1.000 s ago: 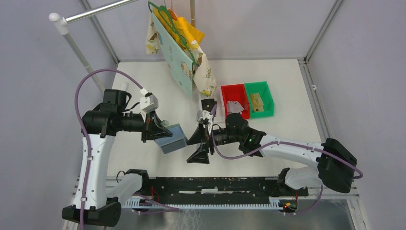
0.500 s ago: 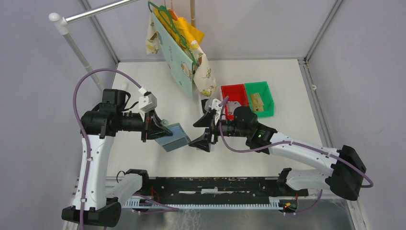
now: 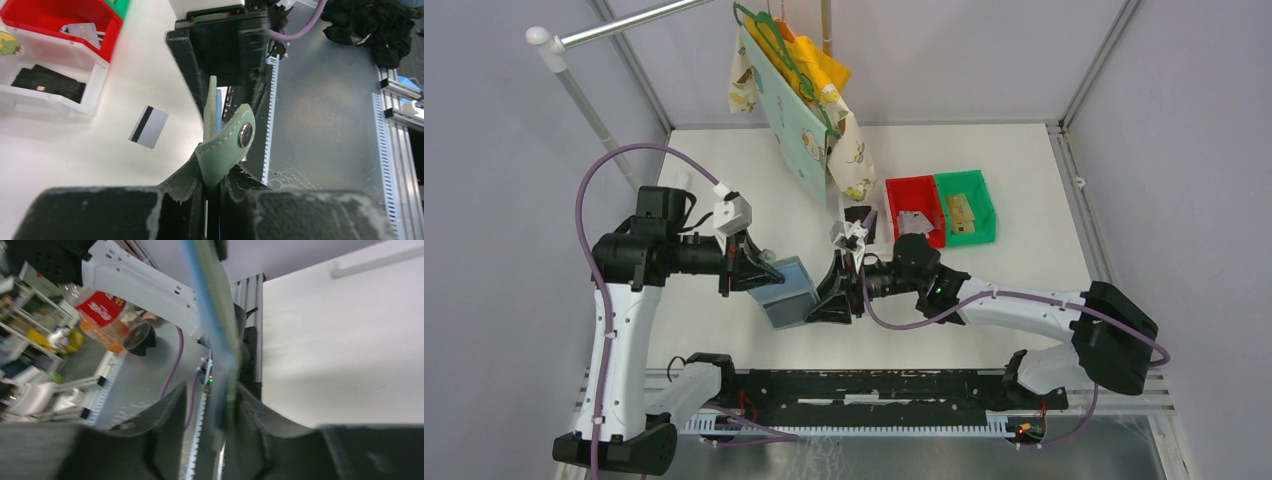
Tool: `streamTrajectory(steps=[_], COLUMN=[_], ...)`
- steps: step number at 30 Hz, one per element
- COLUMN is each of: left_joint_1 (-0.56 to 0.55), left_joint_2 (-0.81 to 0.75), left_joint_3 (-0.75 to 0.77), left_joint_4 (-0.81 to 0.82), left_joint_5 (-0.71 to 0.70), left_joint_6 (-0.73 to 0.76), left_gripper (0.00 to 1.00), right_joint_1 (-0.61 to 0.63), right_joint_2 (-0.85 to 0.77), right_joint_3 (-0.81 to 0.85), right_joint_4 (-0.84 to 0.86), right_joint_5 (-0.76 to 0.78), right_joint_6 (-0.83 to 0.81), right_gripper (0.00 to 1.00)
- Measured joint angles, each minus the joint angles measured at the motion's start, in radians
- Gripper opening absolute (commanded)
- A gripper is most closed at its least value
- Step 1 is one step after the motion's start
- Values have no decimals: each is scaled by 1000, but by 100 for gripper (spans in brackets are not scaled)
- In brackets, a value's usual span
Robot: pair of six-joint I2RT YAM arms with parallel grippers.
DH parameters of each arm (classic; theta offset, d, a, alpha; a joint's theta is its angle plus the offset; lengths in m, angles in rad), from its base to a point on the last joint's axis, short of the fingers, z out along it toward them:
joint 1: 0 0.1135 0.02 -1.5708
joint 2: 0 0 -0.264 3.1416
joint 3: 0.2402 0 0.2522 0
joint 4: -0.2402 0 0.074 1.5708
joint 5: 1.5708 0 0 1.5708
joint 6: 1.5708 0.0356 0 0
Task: Take the credit cards out of the card holder
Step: Place the card holder at the center of the board.
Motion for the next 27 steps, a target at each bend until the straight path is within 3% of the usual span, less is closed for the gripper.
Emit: streamTrajectory(steps=[3,6,9,14,23,27], left_joint_1=[0,0,0,0,0,0], left_joint_2=[-15,-69,-133,-198,-108,-113], left_joint_3=[-11,-68,-137,-241,-317,-355], left_joint_4=[32,115,211,246,132,143], left_joint_5=[-17,-85,-140,-191,-211,-238], left_joint_6=[-2,-25,-44,1,188,224], left_gripper=[14,41,51,53,49,46], right_joint_1=[0,-1,0,-2,-33,-58], right_joint_2=[42,96,152,287,404,431], right_joint_3=[6,16,32,79,145,146], right_joint_4=[31,43,39,93,166,216], right_joint_5=[1,30,66,109,142,159], right_joint_6=[61,134,192,313,435,470], right_gripper=[1,0,0,0,0,8])
